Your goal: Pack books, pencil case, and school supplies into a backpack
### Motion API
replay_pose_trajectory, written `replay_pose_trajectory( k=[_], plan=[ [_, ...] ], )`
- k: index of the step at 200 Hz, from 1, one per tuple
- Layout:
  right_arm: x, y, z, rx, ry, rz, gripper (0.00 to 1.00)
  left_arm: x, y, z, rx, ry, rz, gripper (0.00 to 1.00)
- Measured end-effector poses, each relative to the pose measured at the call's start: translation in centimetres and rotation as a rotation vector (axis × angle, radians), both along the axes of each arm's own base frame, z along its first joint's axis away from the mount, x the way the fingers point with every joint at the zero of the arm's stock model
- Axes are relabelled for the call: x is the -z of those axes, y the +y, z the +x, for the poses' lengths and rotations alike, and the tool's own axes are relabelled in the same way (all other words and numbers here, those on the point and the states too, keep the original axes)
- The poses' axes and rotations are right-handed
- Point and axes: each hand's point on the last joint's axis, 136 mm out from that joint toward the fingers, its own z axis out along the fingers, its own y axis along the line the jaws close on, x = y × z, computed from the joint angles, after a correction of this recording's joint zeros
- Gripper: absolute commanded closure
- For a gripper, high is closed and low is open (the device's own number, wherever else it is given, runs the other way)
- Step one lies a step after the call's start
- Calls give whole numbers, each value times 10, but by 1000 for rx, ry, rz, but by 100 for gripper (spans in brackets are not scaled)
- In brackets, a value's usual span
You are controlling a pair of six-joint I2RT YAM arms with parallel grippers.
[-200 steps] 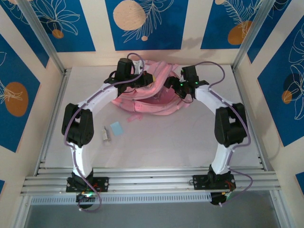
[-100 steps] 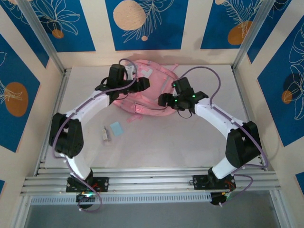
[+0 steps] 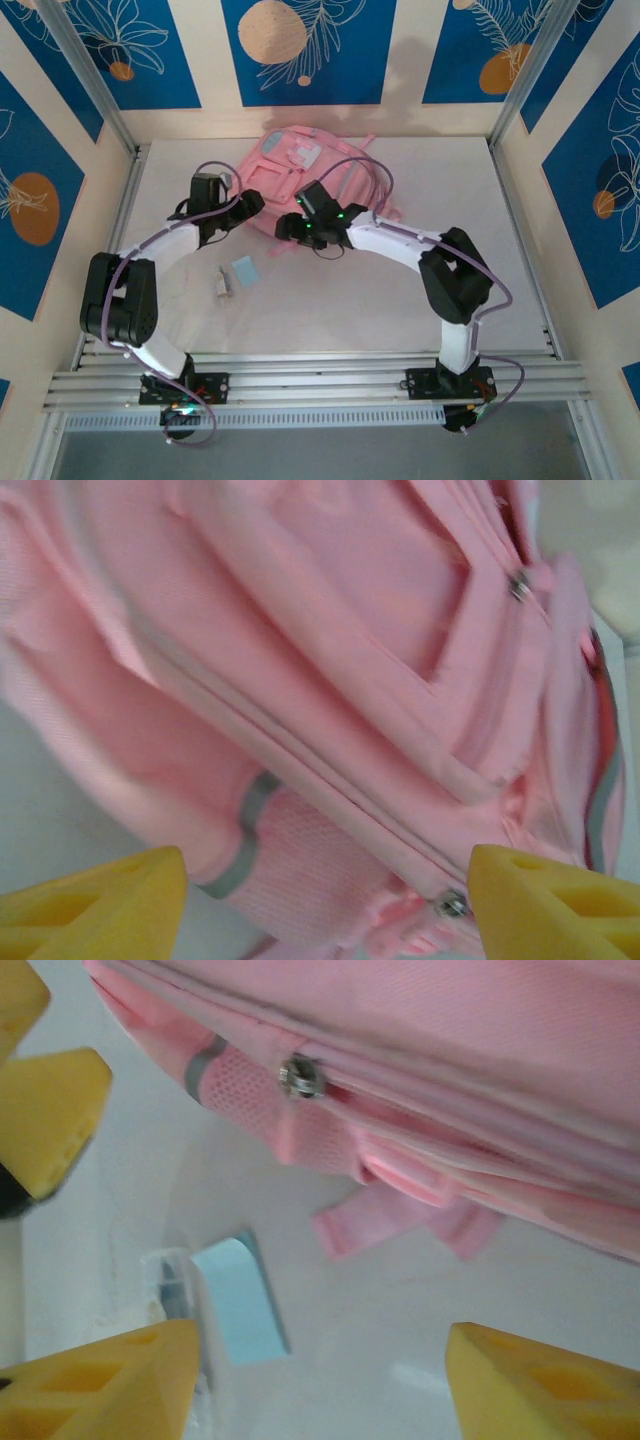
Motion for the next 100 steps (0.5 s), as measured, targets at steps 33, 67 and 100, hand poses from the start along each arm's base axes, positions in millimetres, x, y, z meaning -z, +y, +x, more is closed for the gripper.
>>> replay_pose_trajectory(
  k=[33,67,100],
  plan=[
    [17,24,12,66,49,79,56,-11,2,16,-43,-59,-49,30],
    [33,30,30,156,68,103,64,1,-4,26,-53,-50,-99,32],
    [33,38,51,220,41,129,72,4,-8,30,-53,-50,-133,33]
  ],
)
